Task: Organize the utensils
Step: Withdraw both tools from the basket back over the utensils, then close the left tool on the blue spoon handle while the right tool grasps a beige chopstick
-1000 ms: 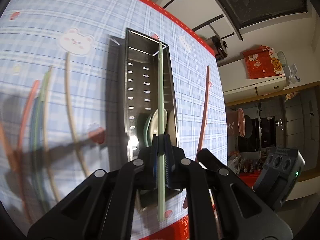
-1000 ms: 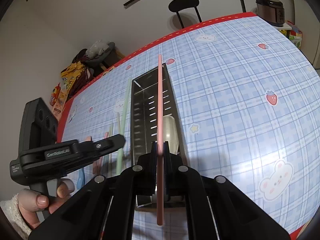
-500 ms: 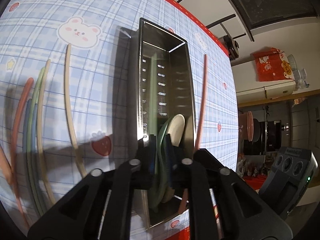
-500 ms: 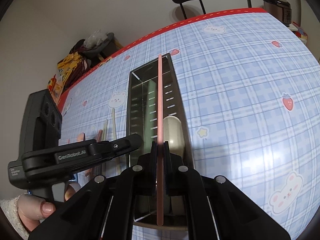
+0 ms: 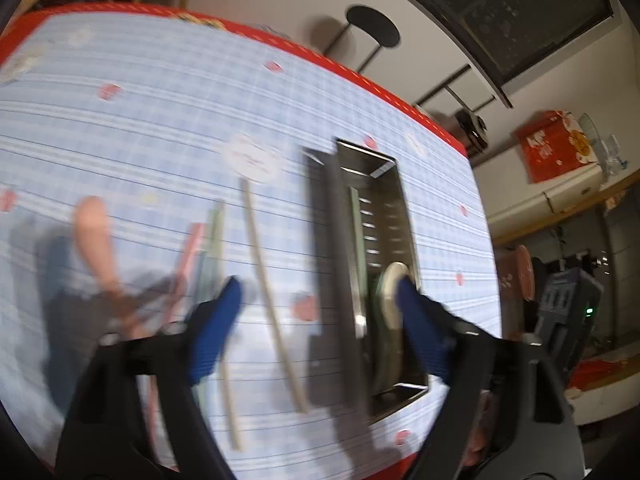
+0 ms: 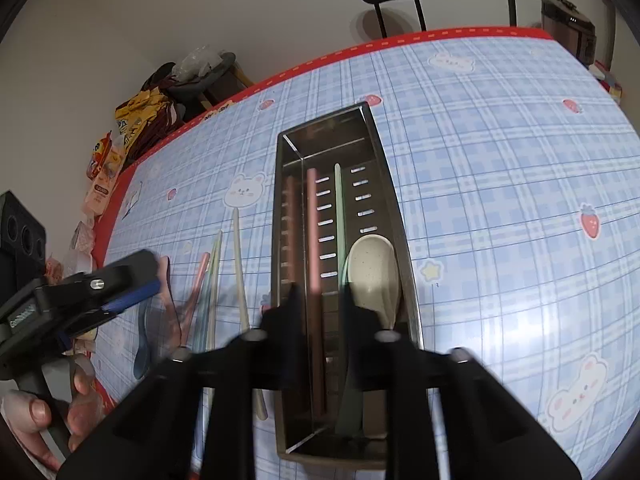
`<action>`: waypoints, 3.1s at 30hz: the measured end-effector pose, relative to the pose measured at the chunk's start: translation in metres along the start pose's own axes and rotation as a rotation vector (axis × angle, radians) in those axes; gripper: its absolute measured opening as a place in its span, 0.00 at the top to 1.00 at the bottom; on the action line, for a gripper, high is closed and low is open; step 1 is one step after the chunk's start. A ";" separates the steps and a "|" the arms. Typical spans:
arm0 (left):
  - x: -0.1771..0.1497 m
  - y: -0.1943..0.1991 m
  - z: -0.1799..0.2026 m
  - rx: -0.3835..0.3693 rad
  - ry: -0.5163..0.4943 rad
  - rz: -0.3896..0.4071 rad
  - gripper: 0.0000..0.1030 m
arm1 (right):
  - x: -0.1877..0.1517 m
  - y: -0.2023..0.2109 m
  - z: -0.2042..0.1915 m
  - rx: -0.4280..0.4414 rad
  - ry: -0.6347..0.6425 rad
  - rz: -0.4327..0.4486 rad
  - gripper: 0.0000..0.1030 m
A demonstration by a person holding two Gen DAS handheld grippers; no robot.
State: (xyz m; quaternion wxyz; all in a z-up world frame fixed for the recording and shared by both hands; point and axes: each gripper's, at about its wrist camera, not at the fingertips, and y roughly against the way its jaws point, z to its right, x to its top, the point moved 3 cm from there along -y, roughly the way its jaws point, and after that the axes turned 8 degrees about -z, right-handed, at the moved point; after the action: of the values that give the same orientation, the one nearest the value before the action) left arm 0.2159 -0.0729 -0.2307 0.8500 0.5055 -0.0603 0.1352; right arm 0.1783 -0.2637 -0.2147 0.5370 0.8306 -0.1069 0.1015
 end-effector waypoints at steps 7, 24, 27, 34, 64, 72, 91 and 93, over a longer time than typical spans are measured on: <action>-0.021 0.042 -0.039 0.145 -0.029 0.048 0.06 | -0.021 0.024 -0.012 -0.069 0.018 0.039 0.12; -0.112 0.112 -0.132 0.344 -0.058 0.119 0.06 | -0.093 0.020 -0.060 -0.193 0.112 -0.019 0.06; -0.118 0.121 -0.146 0.328 -0.042 0.121 0.06 | -0.102 0.016 -0.072 -0.199 0.108 -0.022 0.06; -0.124 0.139 -0.170 0.316 -0.091 0.109 0.06 | -0.123 0.002 -0.096 -0.196 0.060 -0.026 0.06; -0.088 0.106 -0.189 0.153 -0.170 0.001 0.16 | -0.105 -0.058 -0.127 -0.179 0.125 0.004 0.83; -0.071 0.065 -0.177 0.123 -0.201 -0.056 0.41 | -0.093 -0.078 -0.131 -0.162 0.128 -0.038 0.83; -0.046 0.041 -0.186 0.074 -0.161 -0.105 0.59 | -0.070 -0.099 -0.135 -0.255 0.173 -0.042 0.91; -0.043 0.038 -0.185 0.071 -0.166 -0.107 0.59 | -0.070 -0.099 -0.134 -0.254 0.168 -0.037 0.93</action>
State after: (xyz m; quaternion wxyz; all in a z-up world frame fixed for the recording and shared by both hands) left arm 0.1574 0.0992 -0.2982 0.8297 0.5472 -0.0989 0.0494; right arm 0.1325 -0.0967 -0.2666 0.6464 0.7466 -0.0580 0.1463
